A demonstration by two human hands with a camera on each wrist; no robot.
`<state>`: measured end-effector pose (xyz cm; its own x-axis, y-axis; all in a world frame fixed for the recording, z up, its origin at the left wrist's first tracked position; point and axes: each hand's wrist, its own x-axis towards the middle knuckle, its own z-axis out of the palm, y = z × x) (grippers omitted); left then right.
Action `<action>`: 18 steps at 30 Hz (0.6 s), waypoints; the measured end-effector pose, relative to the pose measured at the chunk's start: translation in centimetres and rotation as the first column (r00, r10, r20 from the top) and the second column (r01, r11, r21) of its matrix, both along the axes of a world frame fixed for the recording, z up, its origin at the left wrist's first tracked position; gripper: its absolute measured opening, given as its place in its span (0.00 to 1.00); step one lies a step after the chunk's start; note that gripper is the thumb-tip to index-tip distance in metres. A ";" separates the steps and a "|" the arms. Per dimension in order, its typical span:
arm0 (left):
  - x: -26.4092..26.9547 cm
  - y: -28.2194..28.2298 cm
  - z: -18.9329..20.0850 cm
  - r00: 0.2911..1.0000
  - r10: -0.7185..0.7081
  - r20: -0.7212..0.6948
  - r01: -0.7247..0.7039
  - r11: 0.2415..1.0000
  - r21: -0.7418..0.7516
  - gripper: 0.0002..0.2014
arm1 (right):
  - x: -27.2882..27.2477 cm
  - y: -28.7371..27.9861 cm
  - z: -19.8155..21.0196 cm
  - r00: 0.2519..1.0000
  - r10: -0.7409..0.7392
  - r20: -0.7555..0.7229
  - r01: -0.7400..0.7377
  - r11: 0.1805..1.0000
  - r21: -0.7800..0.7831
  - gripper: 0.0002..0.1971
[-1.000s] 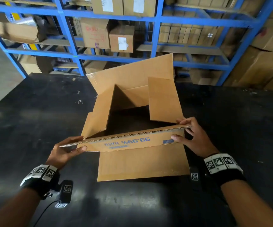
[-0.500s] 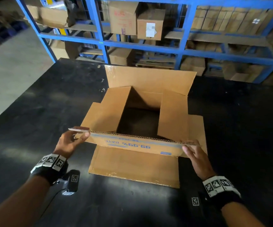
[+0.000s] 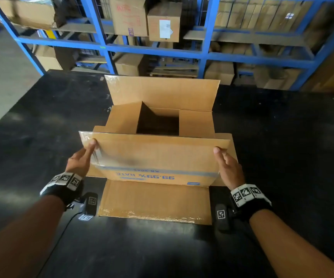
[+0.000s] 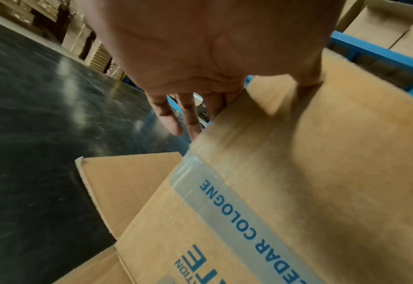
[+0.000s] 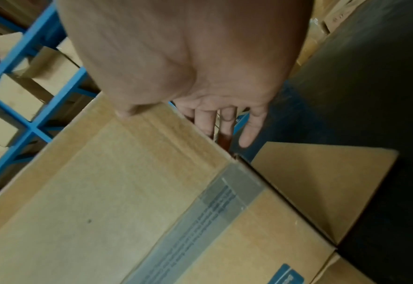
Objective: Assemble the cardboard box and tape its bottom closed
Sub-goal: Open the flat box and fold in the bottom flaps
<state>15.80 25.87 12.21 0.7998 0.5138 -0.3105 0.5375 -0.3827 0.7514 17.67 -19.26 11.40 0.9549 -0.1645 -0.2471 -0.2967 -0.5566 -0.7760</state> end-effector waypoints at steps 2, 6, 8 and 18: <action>1.1 -0.9 0.3 0.998 -0.062 -0.029 0.065 0.992 0.108 0.41 | 0.8 0.6 -0.6 0.996 -0.082 0.019 0.082 0.997 -0.005 0.31; 2.6 -1.3 -0.8 0.997 -0.051 -0.052 0.058 0.988 0.142 0.39 | 2.2 1.3 -1.4 0.970 -0.224 0.091 0.226 0.974 -0.008 0.34; 3.1 -1.6 -1.7 0.992 -0.057 -0.113 0.073 0.987 0.144 0.38 | 2.8 1.1 -1.9 0.972 -0.222 0.073 0.225 0.973 -0.041 0.39; 2.3 -4.2 -3.4 0.947 -0.144 -0.288 0.198 0.966 0.166 0.52 | 1.6 0.8 -3.0 0.963 -0.206 -0.171 0.191 0.976 -0.102 0.41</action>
